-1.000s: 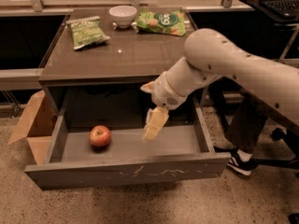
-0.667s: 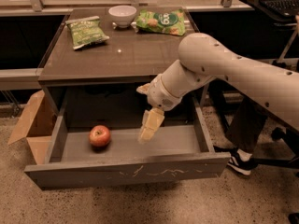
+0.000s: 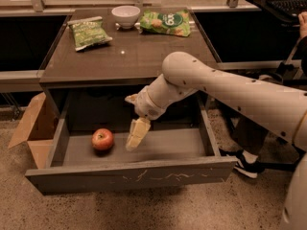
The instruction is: Pick apple from top drawer and place on counter
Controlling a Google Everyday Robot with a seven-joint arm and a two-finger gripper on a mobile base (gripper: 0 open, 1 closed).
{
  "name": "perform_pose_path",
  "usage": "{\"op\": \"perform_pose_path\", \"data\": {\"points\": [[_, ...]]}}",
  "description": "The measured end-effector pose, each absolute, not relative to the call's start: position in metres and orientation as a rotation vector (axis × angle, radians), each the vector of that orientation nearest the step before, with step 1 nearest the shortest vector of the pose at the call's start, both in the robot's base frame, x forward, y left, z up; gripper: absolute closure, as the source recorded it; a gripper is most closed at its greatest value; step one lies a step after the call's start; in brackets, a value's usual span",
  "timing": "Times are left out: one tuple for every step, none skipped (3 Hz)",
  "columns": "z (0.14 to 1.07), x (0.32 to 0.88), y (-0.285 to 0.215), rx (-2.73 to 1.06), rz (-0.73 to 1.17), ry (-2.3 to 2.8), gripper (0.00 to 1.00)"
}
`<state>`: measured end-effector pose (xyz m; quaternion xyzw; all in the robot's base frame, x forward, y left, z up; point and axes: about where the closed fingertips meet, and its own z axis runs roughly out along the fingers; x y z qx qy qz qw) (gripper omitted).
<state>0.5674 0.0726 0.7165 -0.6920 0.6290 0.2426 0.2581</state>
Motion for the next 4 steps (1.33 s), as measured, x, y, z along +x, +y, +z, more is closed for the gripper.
{"op": "perform_pose_path", "data": {"points": [[0.691, 0.578, 0.101, -1.86, 0.679, 1.659, 0.0], [0.677, 0.584, 0.115, -1.856, 0.688, 1.63, 0.0], [0.656, 0.588, 0.132, -1.857, 0.711, 1.575, 0.0], [0.646, 0.59, 0.139, -1.851, 0.731, 1.541, 0.0]]}}
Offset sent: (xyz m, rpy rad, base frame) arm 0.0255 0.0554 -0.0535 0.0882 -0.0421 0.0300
